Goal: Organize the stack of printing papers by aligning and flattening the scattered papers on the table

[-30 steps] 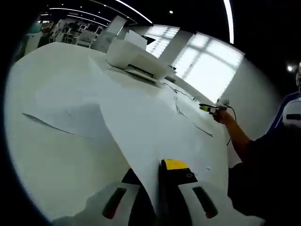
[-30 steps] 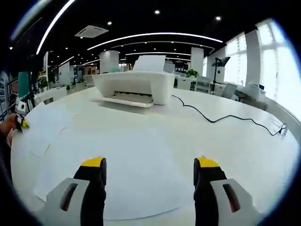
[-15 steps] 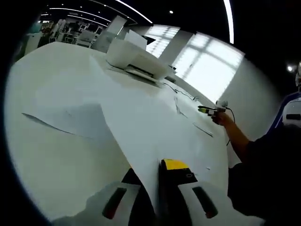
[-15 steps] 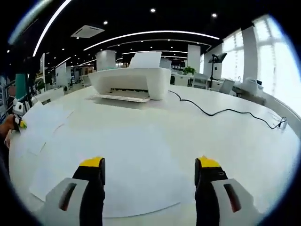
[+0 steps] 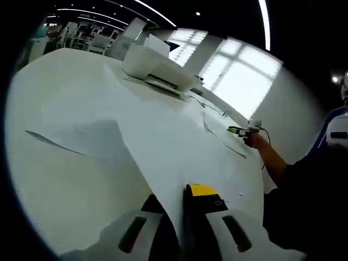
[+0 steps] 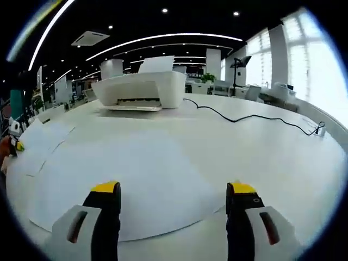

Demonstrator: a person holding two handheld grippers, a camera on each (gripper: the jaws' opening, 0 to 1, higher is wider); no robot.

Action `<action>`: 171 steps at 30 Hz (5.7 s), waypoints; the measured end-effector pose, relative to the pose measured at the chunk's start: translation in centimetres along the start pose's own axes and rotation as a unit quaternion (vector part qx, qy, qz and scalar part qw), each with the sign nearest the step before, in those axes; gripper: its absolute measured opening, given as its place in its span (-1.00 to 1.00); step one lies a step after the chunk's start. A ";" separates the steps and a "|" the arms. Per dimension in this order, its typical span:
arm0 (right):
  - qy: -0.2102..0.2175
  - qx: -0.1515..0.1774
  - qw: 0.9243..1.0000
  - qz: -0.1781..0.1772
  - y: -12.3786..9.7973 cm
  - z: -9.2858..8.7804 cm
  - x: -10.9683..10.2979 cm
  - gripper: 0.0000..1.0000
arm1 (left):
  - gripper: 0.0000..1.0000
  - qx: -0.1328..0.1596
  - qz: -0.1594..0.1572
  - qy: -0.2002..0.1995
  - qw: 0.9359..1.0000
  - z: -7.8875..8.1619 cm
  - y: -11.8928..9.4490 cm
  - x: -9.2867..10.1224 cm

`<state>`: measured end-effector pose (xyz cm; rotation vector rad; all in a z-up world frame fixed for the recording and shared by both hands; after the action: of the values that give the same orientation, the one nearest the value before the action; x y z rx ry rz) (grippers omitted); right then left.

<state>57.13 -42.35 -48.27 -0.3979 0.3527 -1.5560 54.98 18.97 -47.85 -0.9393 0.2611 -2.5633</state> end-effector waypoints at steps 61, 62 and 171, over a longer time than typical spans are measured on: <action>0.067 0.011 0.996 0.065 -1.5 -0.7 -2.8 -0.87 | -0.81 0.002 -0.001 0.006 1.000 0.0 0.1 0.1; 0.067 0.010 0.995 0.066 -1.7 -0.7 -3.0 -0.90 | -0.81 0.002 -0.001 0.006 1.000 0.0 0.1 0.1; -0.292 0.227 0.875 0.312 -11.6 19.8 -16.1 -1.00 | -0.67 0.006 -0.009 0.026 1.000 0.0 0.0 0.5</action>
<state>56.06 -25.53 -25.86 -0.3191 -0.3391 -0.7836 54.63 18.72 -47.52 -0.8760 0.2522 -2.6058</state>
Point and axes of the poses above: the point that each gripper's makers call its tool centre point, and the gripper's own axes: y roughly forward along the fingers, x roughly to its right, z roughly out of its top, the point moved 4 cm from there along -y, roughly backward along the fingers, and after that the axes turned 6 degrees about -z, right-handed, at the moved point
